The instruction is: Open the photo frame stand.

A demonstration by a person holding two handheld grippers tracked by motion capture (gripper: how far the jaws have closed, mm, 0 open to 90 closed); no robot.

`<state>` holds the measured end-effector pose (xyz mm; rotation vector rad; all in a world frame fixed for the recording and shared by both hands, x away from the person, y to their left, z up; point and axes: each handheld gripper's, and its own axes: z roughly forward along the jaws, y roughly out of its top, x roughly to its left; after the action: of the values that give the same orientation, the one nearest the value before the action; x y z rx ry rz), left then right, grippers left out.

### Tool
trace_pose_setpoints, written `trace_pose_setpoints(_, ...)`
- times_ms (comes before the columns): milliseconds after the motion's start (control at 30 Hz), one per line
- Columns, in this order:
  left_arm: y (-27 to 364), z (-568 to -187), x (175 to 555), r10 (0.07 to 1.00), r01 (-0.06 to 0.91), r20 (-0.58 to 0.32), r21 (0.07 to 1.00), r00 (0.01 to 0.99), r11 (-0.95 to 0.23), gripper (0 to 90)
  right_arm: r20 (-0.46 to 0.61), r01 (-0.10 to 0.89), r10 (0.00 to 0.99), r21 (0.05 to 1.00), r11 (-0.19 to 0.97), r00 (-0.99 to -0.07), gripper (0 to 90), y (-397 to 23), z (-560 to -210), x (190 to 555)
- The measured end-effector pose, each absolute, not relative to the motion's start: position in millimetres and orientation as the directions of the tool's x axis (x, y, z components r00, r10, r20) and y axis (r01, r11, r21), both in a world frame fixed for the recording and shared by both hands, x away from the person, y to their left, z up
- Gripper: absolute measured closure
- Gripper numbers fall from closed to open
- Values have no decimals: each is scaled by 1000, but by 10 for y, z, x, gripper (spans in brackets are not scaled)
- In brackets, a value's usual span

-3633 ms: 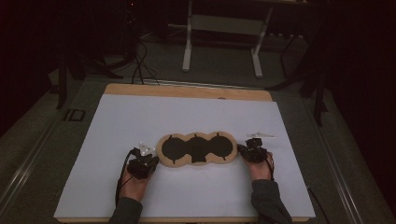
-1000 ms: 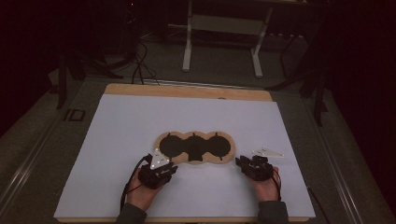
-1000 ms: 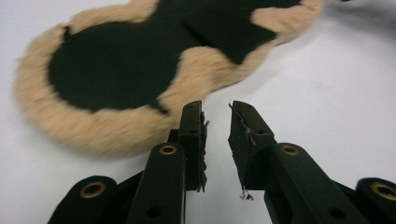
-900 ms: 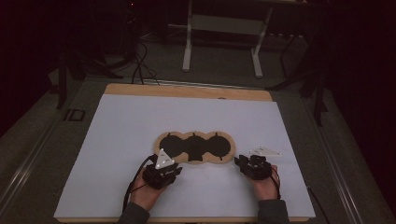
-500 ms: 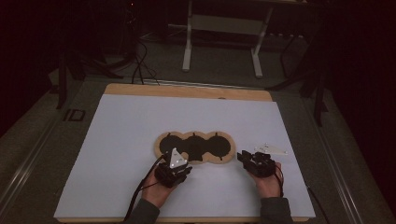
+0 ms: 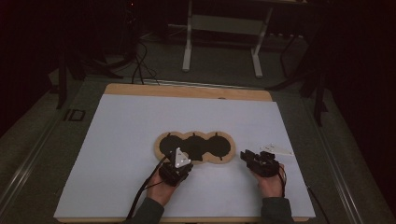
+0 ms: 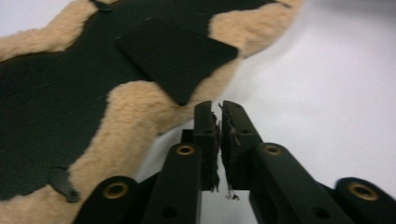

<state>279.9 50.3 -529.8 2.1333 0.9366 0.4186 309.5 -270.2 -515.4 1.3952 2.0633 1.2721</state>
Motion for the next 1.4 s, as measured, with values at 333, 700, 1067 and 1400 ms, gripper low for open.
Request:
trace_pose_setpoints(333,515,-5365,2898,765,523,-25,744,643,-416,893,202,561,864,821,107,-461,704,-2710,-5166,3108)
trace_pose_setpoints(700,524,-5343,2902,766,525,-57,760,640,-382,893,201,565,867,818,107,-457,707,-2717,-5182,3119)
trace_pose_setpoints(1067,502,-5208,2924,758,491,-70,800,648,-345,895,197,570,869,813,114,-455,717,-2708,-5205,3126)
trace_pose_setpoints(1400,441,-5072,3046,767,478,-55,810,640,-340,894,198,565,870,818,108,-452,718,-2733,-5191,3127)
